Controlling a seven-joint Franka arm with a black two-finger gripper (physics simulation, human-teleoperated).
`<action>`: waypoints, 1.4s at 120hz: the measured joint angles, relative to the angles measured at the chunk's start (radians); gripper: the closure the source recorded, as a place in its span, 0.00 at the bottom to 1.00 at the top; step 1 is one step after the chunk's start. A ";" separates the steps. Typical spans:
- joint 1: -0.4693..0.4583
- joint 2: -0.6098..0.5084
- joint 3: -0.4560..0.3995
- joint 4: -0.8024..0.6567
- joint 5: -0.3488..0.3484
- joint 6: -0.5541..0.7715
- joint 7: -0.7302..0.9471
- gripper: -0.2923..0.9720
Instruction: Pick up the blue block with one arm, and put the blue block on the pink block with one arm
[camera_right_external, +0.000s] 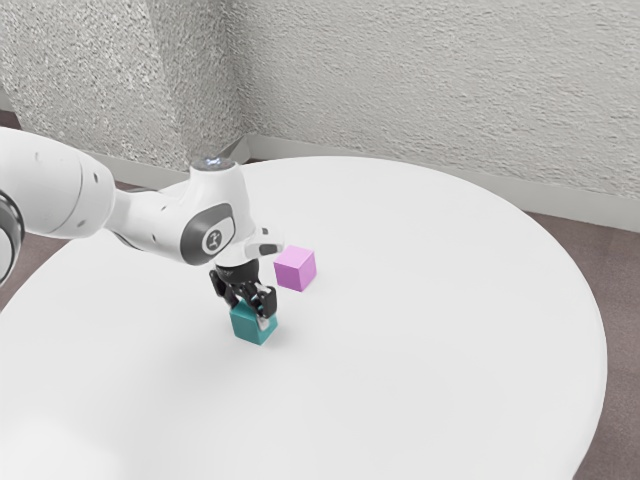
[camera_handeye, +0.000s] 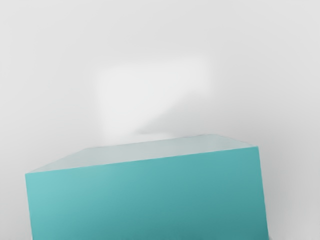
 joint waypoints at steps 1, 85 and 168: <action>0.000 0.000 0.000 0.000 0.000 0.000 0.000 0.43; 0.001 -0.045 0.004 0.251 0.028 -0.153 -0.039 0.61; 0.001 0.283 0.034 0.763 0.042 -0.411 -0.048 0.61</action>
